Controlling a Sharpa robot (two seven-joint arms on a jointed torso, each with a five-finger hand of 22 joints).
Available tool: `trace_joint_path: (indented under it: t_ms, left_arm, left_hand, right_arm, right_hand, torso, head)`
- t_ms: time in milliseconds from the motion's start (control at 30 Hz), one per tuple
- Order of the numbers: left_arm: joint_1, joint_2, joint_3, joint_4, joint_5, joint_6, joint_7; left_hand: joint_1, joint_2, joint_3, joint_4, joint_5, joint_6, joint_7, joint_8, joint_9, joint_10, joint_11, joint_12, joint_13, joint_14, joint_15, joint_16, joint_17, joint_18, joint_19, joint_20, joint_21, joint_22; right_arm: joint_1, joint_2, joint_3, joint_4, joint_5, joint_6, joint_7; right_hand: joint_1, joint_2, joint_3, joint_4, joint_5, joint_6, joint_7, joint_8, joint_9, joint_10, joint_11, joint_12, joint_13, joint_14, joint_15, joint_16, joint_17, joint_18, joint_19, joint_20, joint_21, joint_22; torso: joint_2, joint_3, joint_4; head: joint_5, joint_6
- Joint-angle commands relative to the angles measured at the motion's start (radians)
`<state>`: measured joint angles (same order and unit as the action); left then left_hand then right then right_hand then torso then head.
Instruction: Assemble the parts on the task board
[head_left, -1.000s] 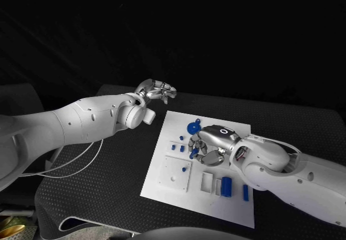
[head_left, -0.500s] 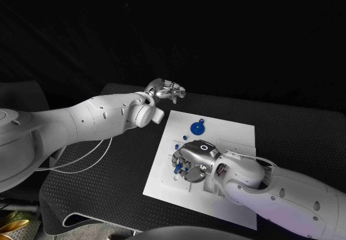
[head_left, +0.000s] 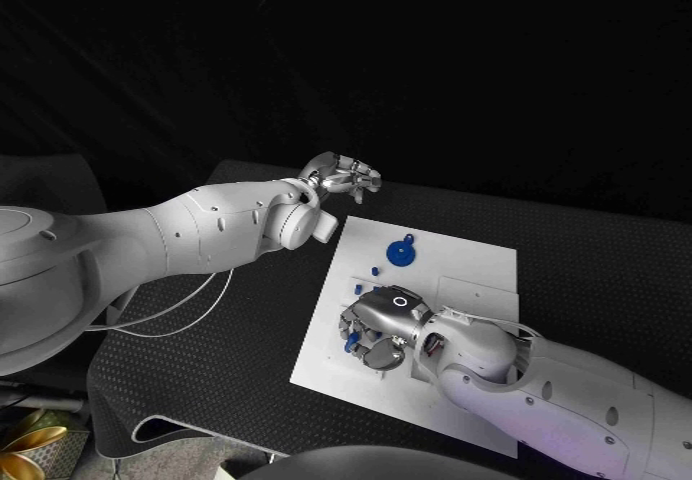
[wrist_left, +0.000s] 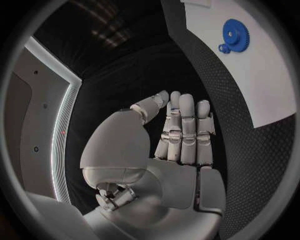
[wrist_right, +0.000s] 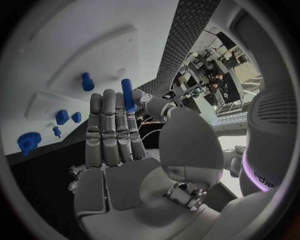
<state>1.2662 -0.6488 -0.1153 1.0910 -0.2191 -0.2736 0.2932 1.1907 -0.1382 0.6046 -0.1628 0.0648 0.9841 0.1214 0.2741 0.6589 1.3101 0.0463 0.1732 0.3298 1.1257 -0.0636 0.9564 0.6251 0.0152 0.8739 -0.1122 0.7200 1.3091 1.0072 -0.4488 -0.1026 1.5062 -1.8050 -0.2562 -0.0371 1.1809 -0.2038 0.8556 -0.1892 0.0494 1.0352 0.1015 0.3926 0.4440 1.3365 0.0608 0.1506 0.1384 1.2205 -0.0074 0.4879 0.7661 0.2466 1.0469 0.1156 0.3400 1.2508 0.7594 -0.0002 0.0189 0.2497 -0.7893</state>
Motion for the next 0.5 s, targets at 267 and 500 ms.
trace_joint_path:
  t_ms: [267,500]
  left_arm:
    - [0.001,0.004,0.000,0.000,0.002,0.019,0.008]
    - [0.001,0.004,0.000,0.000,0.002,0.020,0.007]
  left_hand:
    - [-0.001,-0.007,-0.002,0.005,-0.007,-0.005,0.003,-0.006,0.002,-0.008,0.000,0.003,0.001,-0.005,0.006,-0.006,0.002,0.001,-0.004,-0.043,-0.003,0.019]
    - [-0.001,-0.006,-0.002,0.005,-0.007,-0.006,0.003,-0.006,0.002,-0.008,0.000,0.003,0.001,-0.005,0.006,-0.006,0.002,0.001,-0.004,-0.043,-0.003,0.019]
  right_arm:
    - [-0.002,0.004,-0.005,-0.012,-0.019,0.033,0.006]
    - [-0.002,0.001,-0.012,-0.017,-0.023,0.043,0.001]
  right_hand:
    - [-0.003,0.012,0.001,-0.008,-0.001,0.009,0.000,0.005,0.002,0.009,-0.002,0.000,0.002,0.006,-0.001,0.003,0.003,0.015,0.005,0.000,0.003,0.002]
    - [-0.004,0.014,0.000,-0.012,-0.001,0.008,0.000,0.005,0.003,0.009,-0.002,-0.001,0.003,0.006,-0.001,0.003,0.004,0.015,0.005,0.000,0.003,0.003]
  torso:
    - [0.000,-0.0001,-0.0030]
    - [-0.001,-0.0004,-0.0017]
  head:
    - [0.004,-0.005]
    - [0.004,-0.010]
